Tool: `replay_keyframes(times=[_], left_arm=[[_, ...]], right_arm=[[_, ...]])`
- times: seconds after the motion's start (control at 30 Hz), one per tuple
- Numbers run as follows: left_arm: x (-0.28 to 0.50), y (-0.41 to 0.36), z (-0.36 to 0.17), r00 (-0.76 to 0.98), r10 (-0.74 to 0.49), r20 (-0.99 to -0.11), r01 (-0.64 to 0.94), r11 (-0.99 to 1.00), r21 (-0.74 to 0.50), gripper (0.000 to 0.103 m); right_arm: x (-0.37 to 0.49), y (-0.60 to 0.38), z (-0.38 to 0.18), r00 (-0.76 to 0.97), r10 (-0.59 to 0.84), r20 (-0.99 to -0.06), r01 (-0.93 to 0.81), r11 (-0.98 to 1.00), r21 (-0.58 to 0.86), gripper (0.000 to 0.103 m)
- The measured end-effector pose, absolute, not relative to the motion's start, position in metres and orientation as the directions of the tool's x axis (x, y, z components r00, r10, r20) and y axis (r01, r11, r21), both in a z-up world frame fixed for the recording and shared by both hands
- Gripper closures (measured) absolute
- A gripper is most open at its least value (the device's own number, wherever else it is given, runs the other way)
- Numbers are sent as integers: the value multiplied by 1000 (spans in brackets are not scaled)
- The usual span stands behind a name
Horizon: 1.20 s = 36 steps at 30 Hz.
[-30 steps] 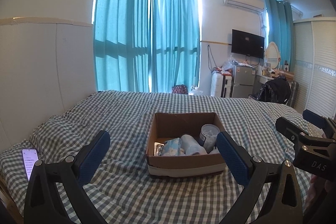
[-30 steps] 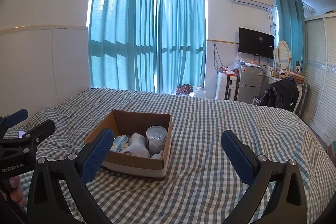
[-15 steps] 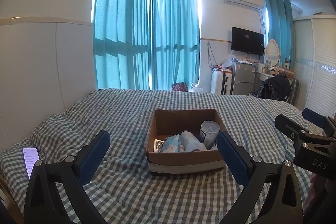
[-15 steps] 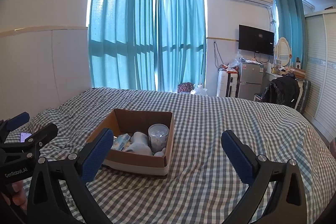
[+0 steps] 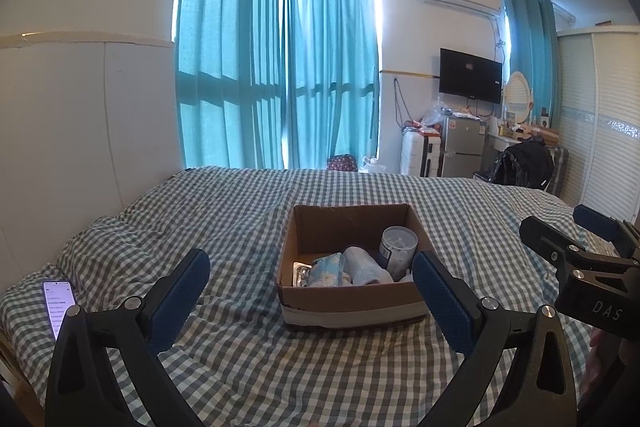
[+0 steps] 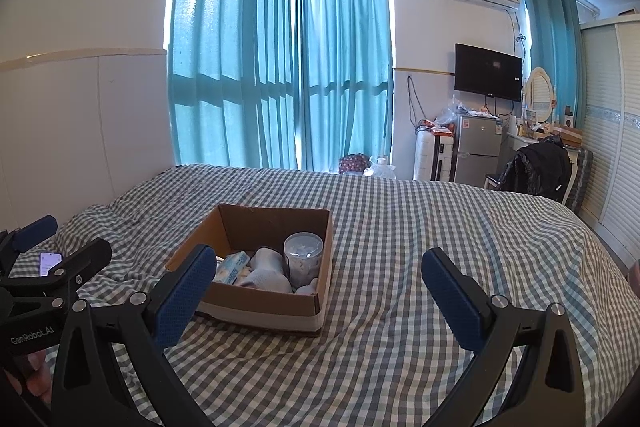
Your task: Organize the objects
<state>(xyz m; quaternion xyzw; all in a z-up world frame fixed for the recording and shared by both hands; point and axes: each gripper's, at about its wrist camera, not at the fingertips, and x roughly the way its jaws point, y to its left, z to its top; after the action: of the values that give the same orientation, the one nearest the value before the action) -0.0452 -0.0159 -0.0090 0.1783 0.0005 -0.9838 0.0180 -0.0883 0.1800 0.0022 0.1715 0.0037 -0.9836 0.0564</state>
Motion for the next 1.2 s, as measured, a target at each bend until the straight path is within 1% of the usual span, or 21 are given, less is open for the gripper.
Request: replay_keyframes(times=[0.2,1.2], left_arm=[[-43,-15,-10,-939,-62,-339,58,-998,22,0],[-40,-20,-15,-935,-55,-351,57,-998,3,0]], right_arm=[[-89,180,2,-934,-106,-341,108,-994,15,0],[-88,169,0,-931,-106,-349,113,-994,1,0]])
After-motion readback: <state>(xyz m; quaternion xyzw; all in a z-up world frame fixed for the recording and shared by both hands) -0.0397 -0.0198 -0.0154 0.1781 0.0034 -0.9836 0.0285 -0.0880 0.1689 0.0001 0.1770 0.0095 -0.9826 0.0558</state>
